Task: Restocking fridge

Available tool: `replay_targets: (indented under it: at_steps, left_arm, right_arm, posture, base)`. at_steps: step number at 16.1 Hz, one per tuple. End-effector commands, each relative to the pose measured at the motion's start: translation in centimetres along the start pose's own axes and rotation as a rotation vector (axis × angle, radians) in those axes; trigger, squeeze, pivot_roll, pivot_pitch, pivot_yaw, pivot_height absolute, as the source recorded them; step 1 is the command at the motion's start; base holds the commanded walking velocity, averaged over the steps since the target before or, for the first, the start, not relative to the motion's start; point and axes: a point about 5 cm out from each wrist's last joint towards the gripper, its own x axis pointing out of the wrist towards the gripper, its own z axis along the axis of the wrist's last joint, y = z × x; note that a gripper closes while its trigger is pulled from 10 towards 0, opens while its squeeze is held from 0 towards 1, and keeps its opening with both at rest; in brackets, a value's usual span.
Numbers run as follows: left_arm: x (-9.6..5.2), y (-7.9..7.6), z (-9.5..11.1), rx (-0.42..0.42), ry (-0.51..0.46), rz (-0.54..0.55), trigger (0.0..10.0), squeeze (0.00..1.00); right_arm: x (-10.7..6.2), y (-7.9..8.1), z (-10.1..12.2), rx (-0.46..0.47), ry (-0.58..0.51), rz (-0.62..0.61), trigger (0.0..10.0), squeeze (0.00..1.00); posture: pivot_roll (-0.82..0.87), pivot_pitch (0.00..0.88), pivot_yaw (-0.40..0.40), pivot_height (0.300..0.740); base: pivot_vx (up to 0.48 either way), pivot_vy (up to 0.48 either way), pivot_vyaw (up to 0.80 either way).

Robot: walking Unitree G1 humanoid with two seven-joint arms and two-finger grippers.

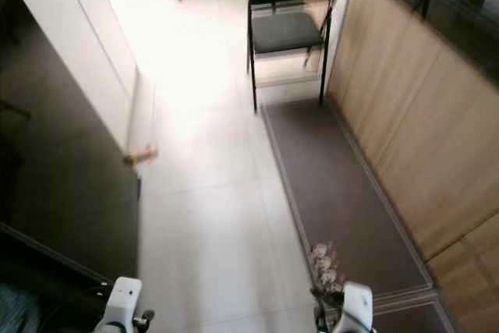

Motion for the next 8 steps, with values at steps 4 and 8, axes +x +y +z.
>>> replay_targets:
  at_steps: [4, 8]
  left_arm:
    - [-0.37, 1.42, -1.59, -0.002, 0.049, 0.035, 10.0, 0.0]
    - [-0.43, 1.38, -1.8, -0.005, 0.055, 0.034, 10.0, 0.0]
  right_arm:
    - [-0.1, 1.0, -1.16, 0.009, 0.033, 0.027, 10.0, 0.0]
    - [-0.09, 0.91, -1.05, -0.032, 0.033, 0.027, 10.0, 0.0]
  posture:
    - [-0.03, 0.126, 0.059, 0.74]
    - [-0.04, 0.133, 0.057, 0.74]
  base:
    - [0.36, 0.0, 0.0]
    - [0.369, 0.0, 0.6]
